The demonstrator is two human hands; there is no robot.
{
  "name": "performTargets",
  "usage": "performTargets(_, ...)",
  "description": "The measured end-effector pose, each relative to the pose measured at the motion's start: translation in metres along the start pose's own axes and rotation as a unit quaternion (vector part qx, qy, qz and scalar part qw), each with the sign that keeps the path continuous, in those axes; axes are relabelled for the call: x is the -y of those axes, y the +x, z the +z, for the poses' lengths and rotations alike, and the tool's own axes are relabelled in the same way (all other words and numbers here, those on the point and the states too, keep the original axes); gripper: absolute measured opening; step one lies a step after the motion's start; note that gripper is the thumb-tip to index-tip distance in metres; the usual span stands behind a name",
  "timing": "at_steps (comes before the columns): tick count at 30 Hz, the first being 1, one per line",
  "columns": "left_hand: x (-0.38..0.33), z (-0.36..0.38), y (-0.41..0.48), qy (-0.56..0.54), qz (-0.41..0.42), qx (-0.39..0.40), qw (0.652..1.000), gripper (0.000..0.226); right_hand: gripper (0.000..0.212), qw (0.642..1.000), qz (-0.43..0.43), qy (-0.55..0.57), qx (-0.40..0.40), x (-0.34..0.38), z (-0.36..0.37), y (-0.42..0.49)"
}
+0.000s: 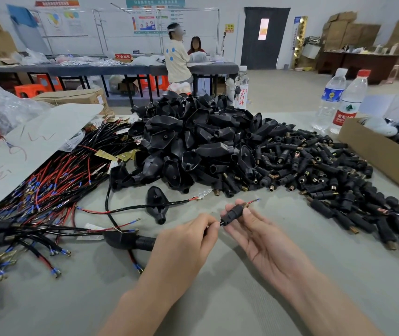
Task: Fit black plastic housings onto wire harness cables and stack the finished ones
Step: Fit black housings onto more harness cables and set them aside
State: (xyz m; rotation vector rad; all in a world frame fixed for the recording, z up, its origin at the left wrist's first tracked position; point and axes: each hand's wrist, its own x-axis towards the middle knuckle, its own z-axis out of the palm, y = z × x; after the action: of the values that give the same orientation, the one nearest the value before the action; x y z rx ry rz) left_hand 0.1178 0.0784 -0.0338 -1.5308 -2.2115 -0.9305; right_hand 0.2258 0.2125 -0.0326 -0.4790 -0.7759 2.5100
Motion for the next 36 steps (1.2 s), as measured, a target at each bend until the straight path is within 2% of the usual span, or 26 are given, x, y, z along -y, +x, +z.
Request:
performTargets(3,0.002,0.002,0.0,-0.006,-0.015,-0.007,1.0,0.018,0.029,1.0,-0.01,-0.019,0.022,-0.005,0.003,-0.001)
performTargets(8,0.004,-0.002,0.002,0.001,-0.01,-0.018,1.0,0.029,0.036,0.999,-0.032,-0.029,0.007,-0.001,0.005,-0.002)
performTargets(11,0.014,-0.005,0.004,0.019,0.028,-0.009,0.999,0.022,0.033,0.998,-0.051,-0.022,-0.02,0.004,0.004,-0.002)
performTargets(14,0.016,-0.003,0.004,0.0,0.017,-0.016,1.0,0.011,0.032,0.999,-0.028,-0.024,-0.011,0.0,0.004,-0.003)
performTargets(17,0.013,-0.001,0.004,-0.004,0.013,-0.018,1.0,0.013,0.028,0.999,-0.012,-0.031,0.008,-0.002,0.005,-0.003)
performTargets(22,0.019,-0.009,0.007,0.045,0.042,-0.017,0.998,0.01,0.017,0.998,-0.059,-0.023,-0.028,0.007,0.006,-0.004)
performTargets(27,0.016,-0.008,0.007,0.041,0.031,-0.016,0.999,0.012,0.018,0.998,-0.046,-0.04,-0.025,0.007,0.006,-0.005)
performTargets(30,0.014,-0.01,0.006,0.028,0.041,0.002,0.999,0.013,0.015,0.998,-0.042,-0.056,-0.009,0.011,0.005,-0.005)
performTargets(33,0.019,-0.014,0.003,-0.035,0.004,0.032,0.999,0.021,0.018,0.997,-0.039,-0.07,0.009,0.013,0.002,-0.005)
performTargets(36,0.02,-0.015,0.003,-0.007,0.021,0.032,0.999,0.022,0.022,0.994,-0.049,-0.1,0.01,0.014,0.001,-0.005)
